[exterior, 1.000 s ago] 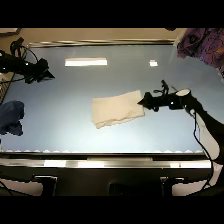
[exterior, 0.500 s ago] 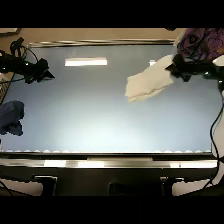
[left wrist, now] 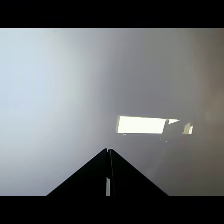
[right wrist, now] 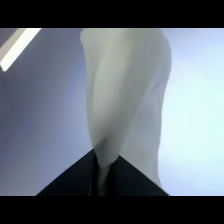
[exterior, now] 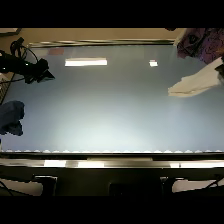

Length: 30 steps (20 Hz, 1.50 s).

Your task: Fold the clothes and pants, and hang the long-sleeved shirts on hangers.

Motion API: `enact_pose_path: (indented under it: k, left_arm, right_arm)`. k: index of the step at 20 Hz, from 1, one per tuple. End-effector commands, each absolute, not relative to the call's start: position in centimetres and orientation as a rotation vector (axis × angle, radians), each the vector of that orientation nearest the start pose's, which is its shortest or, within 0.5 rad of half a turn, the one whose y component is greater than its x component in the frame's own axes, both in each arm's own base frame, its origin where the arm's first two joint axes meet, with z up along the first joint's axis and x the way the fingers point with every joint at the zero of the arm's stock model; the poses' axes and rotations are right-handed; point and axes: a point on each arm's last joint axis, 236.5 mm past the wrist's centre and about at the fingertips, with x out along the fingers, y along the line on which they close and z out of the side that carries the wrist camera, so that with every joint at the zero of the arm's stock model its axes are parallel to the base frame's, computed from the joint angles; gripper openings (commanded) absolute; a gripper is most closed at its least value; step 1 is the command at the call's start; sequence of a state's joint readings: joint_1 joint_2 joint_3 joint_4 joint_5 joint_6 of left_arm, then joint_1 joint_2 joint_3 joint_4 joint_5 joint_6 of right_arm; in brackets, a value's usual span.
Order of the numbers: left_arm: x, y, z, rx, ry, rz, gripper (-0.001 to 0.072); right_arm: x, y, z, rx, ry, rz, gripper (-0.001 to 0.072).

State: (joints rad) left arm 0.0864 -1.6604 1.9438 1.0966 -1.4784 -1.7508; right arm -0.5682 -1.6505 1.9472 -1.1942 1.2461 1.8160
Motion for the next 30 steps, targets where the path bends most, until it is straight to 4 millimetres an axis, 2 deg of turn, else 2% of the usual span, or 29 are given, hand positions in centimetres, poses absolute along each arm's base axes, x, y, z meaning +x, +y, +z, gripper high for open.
enact_pose_path:
  k: [1, 4, 7, 11, 14, 17, 22, 30]
  left_arm:
    - [48.9, -6.6, 12.6, -0.527, 1.186, -0.210, 0.0018]
    - [48.9, -6.6, 12.6, -0.527, 1.186, -0.210, 0.0018]
    - [48.9, -6.6, 12.6, -0.528, 1.186, -0.210, 0.0018]
    - [48.7, -6.6, 12.5, -0.526, 1.196, -0.211, 0.0018]
    - [48.4, -6.7, 12.4, -0.524, 1.210, -0.213, 0.0018]
    - [48.2, -6.7, 12.3, -0.523, 1.220, -0.214, 0.0018]
    - [48.0, -6.7, 12.2, -0.520, 1.231, -0.215, 0.0019]
    - [48.0, -6.7, 12.0, -0.521, 1.234, -0.214, 0.0018]
  right_arm:
    - [41.5, -29.2, 11.7, 0.705, 0.939, -0.653, 0.0025]
    - [36.9, -31.0, 9.4, 0.767, 0.993, -0.741, 0.0025]
    - [31.4, -31.1, 6.4, 0.803, 1.051, -0.836, 0.0026]
    - [24.4, -29.1, 2.2, 0.905, 1.067, -0.954, 0.0026]
    - [20.6, -27.2, -0.1, 0.911, 1.103, -1.008, 0.0025]
    - [17.9, -25.9, -1.4, 0.895, 1.150, -1.063, 0.0025]
    - [14.4, -25.4, -2.1, 0.828, 1.233, -1.145, 0.0025]
    - [13.2, -24.4, -2.9, 0.892, 1.258, -1.210, 0.0029]
